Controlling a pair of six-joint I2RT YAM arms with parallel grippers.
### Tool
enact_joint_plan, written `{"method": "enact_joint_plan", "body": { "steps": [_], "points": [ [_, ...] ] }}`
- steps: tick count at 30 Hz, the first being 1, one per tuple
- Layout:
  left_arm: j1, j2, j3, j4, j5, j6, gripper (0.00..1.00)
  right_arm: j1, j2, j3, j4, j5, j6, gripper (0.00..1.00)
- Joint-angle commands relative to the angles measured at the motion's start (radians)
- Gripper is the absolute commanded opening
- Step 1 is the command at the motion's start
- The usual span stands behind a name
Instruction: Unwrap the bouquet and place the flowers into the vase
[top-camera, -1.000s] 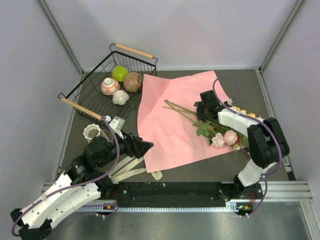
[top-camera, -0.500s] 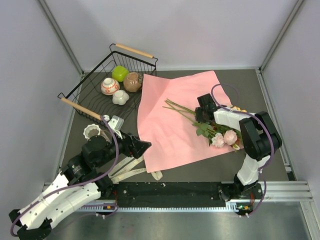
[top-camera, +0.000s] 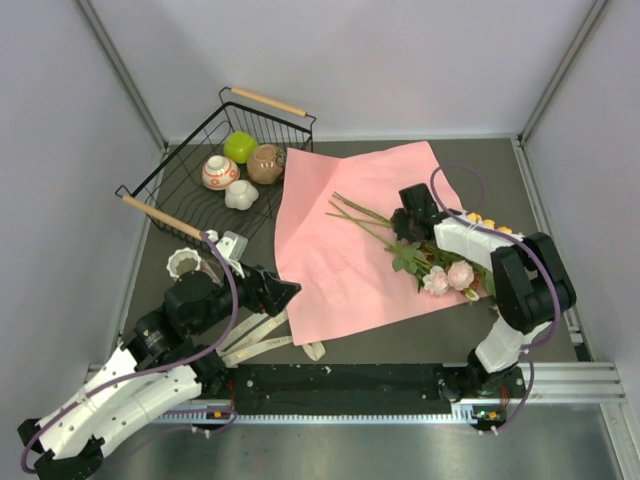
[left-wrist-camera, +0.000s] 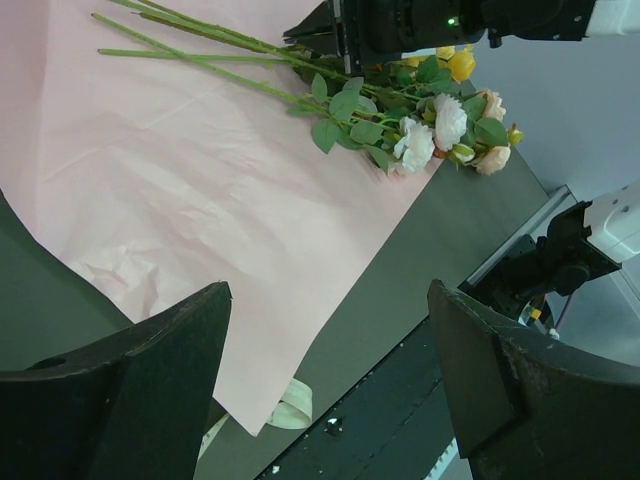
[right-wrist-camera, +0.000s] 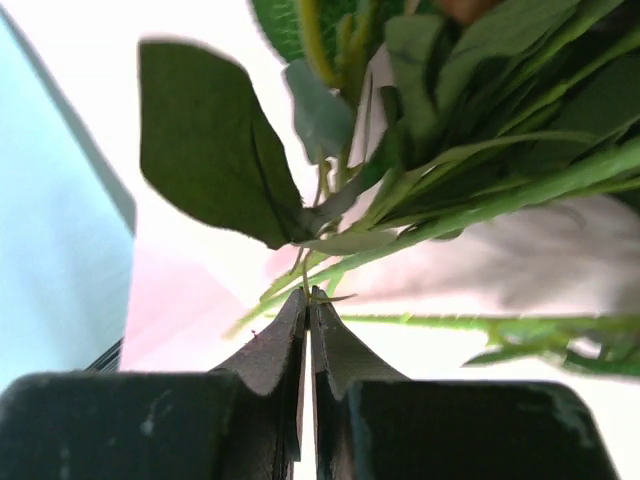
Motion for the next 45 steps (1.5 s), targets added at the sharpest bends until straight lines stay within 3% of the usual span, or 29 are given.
{"method": "enact_joint_plan", "body": {
  "steps": [1, 7, 9, 12, 18, 21, 22, 23, 25, 29, 33, 39, 45],
  "points": [
    [0.003, -0.005, 0.023, 0.021, -0.008, 0.004, 0.85, -0.012, -0.132, -0.016, -0.003, 0.016, 0.038, 0.00],
    [0.003, -0.031, 0.010, 0.018, -0.003, -0.014, 0.85, -0.010, -0.210, -0.021, 0.006, 0.031, -0.012, 0.01],
    [0.003, -0.037, 0.009, 0.018, 0.003, -0.023, 0.85, -0.012, -0.209, -0.009, -0.015, 0.030, -0.074, 0.10],
    [0.003, -0.043, 0.007, 0.017, 0.006, -0.028, 0.85, -0.012, -0.203, -0.044, 0.015, 0.010, -0.109, 0.07],
    [0.003, -0.042, 0.007, 0.012, 0.002, -0.026, 0.86, -0.012, -0.146, -0.033, 0.043, -0.023, -0.342, 0.11],
    [0.003, -0.034, 0.006, 0.014, 0.006, -0.025, 0.85, -0.013, -0.078, 0.049, 0.084, -0.087, -0.581, 0.28],
    [0.003, -0.025, 0.004, 0.023, 0.009, -0.023, 0.85, -0.012, -0.005, 0.150, 0.087, -0.136, -0.796, 0.32],
    [0.003, -0.019, 0.004, 0.023, 0.009, -0.022, 0.86, -0.012, 0.030, 0.210, 0.054, -0.186, -0.895, 0.34],
    [0.003, -0.003, 0.013, 0.021, 0.037, -0.014, 0.85, -0.004, 0.095, 0.340, -0.027, -0.295, -1.155, 0.36],
    [0.003, -0.002, 0.012, 0.021, 0.042, -0.008, 0.86, 0.010, 0.158, 0.395, -0.064, -0.374, -1.543, 0.41],
    [0.003, 0.007, 0.009, 0.023, 0.043, 0.001, 0.86, 0.023, 0.183, 0.451, -0.196, -0.360, -1.906, 0.39],
    [0.003, 0.041, 0.010, 0.043, 0.055, 0.017, 0.86, 0.068, 0.158, 0.416, -0.296, -0.372, -2.164, 0.39],
    [0.003, 0.046, 0.004, 0.052, 0.061, 0.015, 0.86, 0.089, 0.178, 0.372, -0.302, -0.383, -2.234, 0.40]
  ]
}}
